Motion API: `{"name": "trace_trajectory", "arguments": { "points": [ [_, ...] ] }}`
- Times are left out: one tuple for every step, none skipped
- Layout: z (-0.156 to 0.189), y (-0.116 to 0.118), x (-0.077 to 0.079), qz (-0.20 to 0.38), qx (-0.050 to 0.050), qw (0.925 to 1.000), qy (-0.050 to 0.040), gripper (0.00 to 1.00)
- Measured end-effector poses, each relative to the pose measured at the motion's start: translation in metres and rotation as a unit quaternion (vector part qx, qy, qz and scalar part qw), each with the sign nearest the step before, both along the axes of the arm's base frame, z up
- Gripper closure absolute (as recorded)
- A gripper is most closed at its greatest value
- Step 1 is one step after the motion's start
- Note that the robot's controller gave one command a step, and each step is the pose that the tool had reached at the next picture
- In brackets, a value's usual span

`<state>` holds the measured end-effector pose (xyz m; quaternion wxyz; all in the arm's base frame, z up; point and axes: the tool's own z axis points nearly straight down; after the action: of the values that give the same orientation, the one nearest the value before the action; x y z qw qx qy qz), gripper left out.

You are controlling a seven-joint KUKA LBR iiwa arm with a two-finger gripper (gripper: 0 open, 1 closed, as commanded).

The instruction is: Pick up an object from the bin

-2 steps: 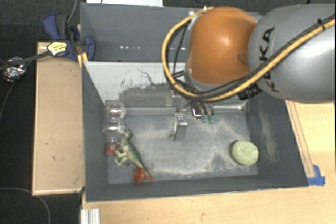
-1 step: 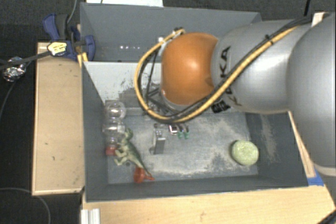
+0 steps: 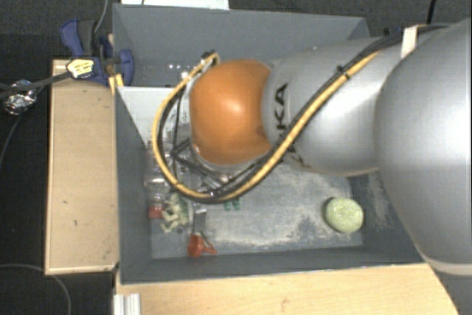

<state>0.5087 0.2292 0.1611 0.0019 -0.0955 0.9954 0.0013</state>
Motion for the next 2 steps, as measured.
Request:
{"name": "trace_trajectory", "arguments": {
  "points": [
    [-0.010,0.003,0.003,0.119,-0.001,0.9929,-0.0015,0.00],
    [-0.042,0.011,0.007,0.334,-0.002,0.9426,-0.0016,0.00]
  ]
}}
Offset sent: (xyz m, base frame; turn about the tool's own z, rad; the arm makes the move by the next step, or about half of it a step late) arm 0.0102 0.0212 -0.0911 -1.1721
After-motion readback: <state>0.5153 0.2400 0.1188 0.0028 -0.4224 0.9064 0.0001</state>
